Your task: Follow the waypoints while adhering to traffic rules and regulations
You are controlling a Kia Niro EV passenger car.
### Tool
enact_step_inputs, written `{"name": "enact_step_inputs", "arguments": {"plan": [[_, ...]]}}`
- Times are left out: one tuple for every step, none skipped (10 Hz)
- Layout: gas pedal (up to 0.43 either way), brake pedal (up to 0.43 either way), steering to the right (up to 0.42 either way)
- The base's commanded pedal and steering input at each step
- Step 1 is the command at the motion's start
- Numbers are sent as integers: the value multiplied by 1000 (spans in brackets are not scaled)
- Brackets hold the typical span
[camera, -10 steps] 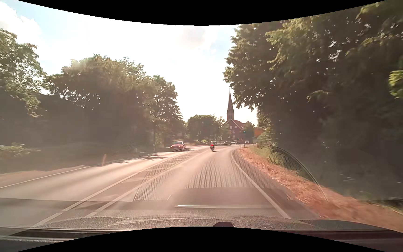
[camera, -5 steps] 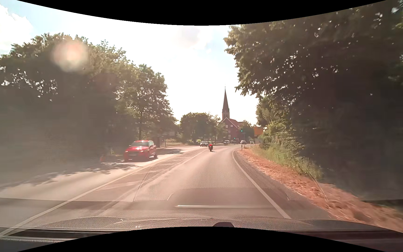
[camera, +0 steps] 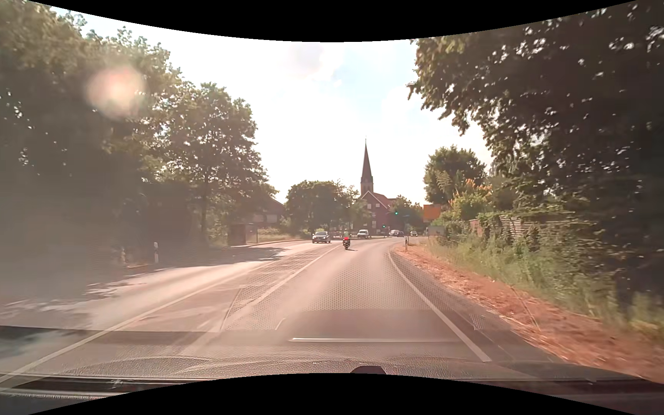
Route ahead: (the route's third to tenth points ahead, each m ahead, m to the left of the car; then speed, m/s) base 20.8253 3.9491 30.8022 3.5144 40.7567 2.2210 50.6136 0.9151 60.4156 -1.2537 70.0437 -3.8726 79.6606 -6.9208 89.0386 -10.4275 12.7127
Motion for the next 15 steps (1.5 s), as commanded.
{"name": "enact_step_inputs", "arguments": {"plan": [[130, 0, 9], [130, 0, 8], [130, 0, 8], [130, 0, 8], [130, 0, 8], [118, 0, 7], [110, 0, 5], [110, 0, 4], [110, 0, 4], [110, 0, 3], [110, 0, 3], [118, 0, 3], [118, 0, 3], [118, 0, 3], [118, 0, 3]]}}
